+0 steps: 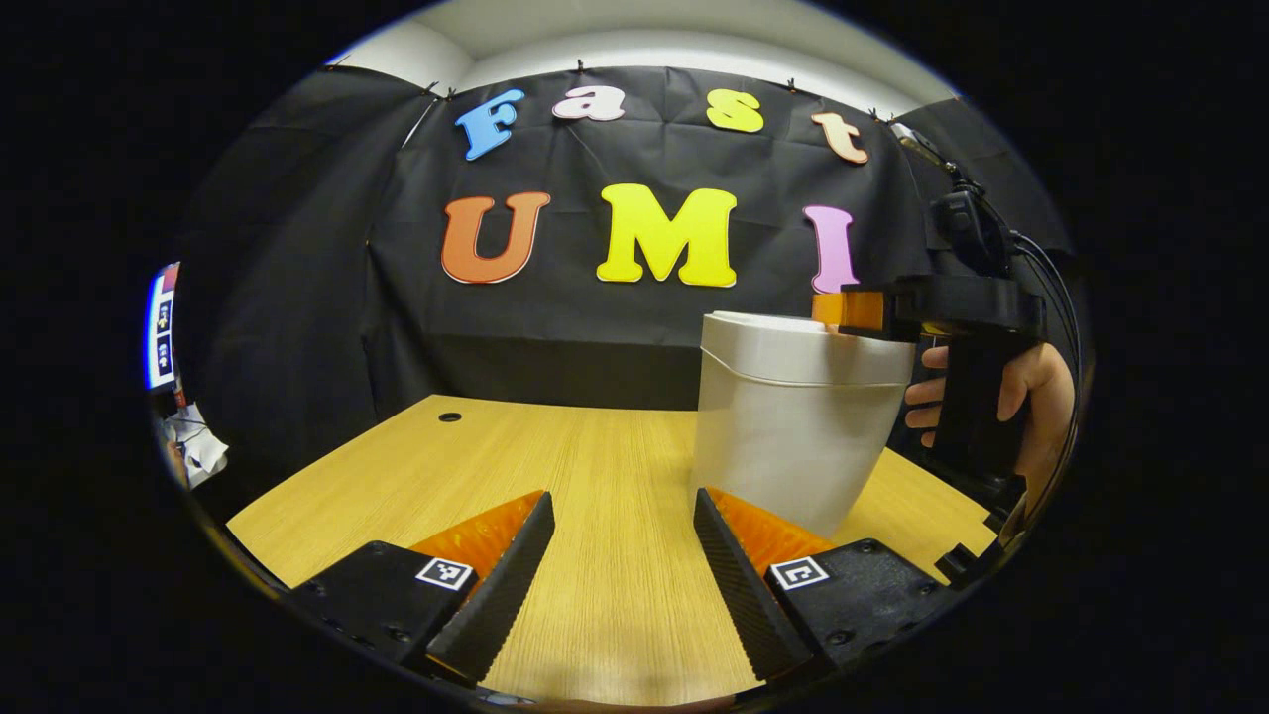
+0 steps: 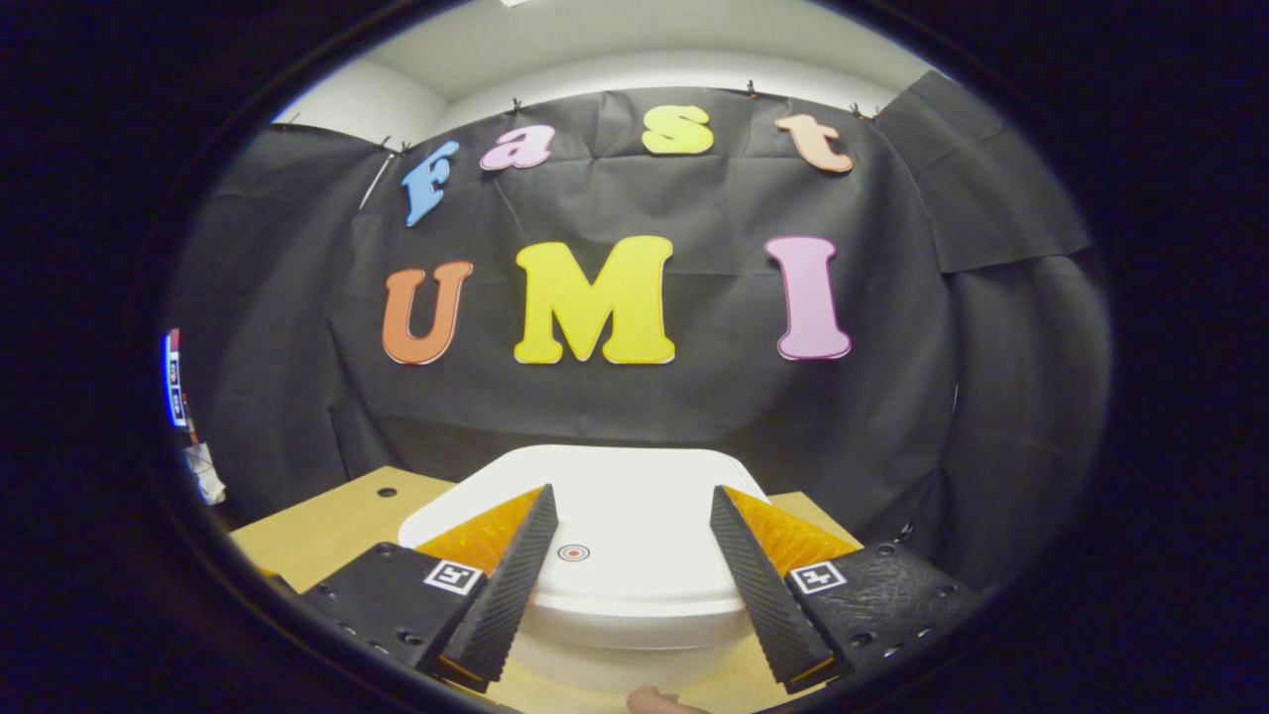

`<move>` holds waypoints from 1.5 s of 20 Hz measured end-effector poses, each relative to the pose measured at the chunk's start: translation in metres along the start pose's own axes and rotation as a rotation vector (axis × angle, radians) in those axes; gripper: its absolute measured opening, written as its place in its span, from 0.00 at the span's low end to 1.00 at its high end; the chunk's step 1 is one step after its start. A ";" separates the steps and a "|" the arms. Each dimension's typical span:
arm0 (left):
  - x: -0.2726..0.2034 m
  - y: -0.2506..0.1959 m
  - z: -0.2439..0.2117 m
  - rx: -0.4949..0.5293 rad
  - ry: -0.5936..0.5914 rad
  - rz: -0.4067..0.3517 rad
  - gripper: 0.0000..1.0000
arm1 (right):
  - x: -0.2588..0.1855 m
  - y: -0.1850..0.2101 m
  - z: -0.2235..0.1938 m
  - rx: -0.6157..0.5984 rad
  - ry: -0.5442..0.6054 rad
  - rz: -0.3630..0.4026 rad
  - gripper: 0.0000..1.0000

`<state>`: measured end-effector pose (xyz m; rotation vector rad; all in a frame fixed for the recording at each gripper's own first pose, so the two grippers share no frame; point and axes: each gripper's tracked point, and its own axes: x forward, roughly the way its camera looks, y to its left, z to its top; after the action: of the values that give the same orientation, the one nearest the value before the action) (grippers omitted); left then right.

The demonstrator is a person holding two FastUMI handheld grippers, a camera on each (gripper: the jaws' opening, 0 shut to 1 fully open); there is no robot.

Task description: Press the lid of the desktop garbage bin to open it, pick up the crumpled paper on the desktop and throw it into the bin, then pick up the pop can on the desktop and drop it into the bin, and finally close the garbage bin lid.

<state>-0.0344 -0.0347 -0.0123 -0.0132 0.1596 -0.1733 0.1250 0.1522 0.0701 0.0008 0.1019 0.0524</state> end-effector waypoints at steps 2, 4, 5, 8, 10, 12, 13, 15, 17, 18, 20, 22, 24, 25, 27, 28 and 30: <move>0.001 0.002 -0.003 -0.011 0.010 0.000 0.93 | 0.003 0.002 -0.003 0.002 -0.031 0.010 0.97; 0.002 0.004 -0.007 -0.044 0.026 0.008 0.93 | 0.000 0.002 -0.001 0.009 -0.044 0.025 0.97; 0.001 0.007 -0.006 -0.053 0.021 0.021 0.93 | -0.003 0.002 0.005 0.029 -0.069 0.043 0.96; 0.007 0.008 -0.002 -0.046 0.006 0.043 0.93 | -0.021 -0.011 0.006 0.014 -0.123 0.019 0.96; 0.010 0.009 0.003 -0.040 -0.009 0.054 0.93 | -0.045 -0.013 0.004 -0.001 -0.156 0.016 0.94; 0.013 0.005 0.008 -0.034 -0.028 0.046 0.93 | -0.068 -0.017 -0.002 0.009 -0.181 0.027 0.94; 0.014 0.002 0.008 -0.023 -0.032 0.043 0.93 | -0.077 -0.020 -0.005 0.008 -0.183 0.030 0.94; 0.014 0.002 0.008 -0.004 -0.037 0.053 0.93 | -0.090 -0.031 -0.012 0.004 -0.190 0.021 0.94; 0.019 -0.001 0.002 -0.019 -0.032 0.041 0.93 | -0.102 -0.037 -0.021 -0.001 -0.194 0.019 0.95; 0.021 -0.002 0.002 -0.033 -0.031 0.035 0.93 | -0.106 -0.036 -0.029 -0.006 -0.186 0.036 0.95; 0.029 0.001 0.000 -0.036 -0.022 0.044 0.93 | -0.112 -0.036 -0.047 -0.035 -0.154 0.058 0.94; 0.036 0.004 0.001 -0.028 -0.015 0.057 0.93 | -0.113 -0.046 -0.058 -0.029 -0.125 0.034 0.95; 0.035 0.011 0.012 -0.022 -0.037 0.083 0.93 | -0.113 -0.046 -0.069 -0.006 -0.097 0.039 0.97; 0.034 0.014 0.018 -0.009 -0.058 0.094 0.93 | -0.114 -0.044 -0.074 0.001 -0.085 0.054 0.95; 0.033 0.012 0.018 0.010 -0.078 0.092 0.93 | -0.113 -0.051 -0.078 0.015 -0.082 0.055 0.95; 0.032 0.009 0.016 0.007 -0.082 0.081 0.93 | -0.112 -0.056 -0.081 0.029 -0.086 0.051 0.95; 0.034 0.003 0.013 -0.013 -0.071 0.064 0.93 | -0.110 -0.059 -0.090 0.067 -0.082 0.057 0.95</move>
<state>0.0011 -0.0372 -0.0053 -0.0275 0.0900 -0.1078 0.0095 0.0876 -0.0089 0.0727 0.0218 0.1053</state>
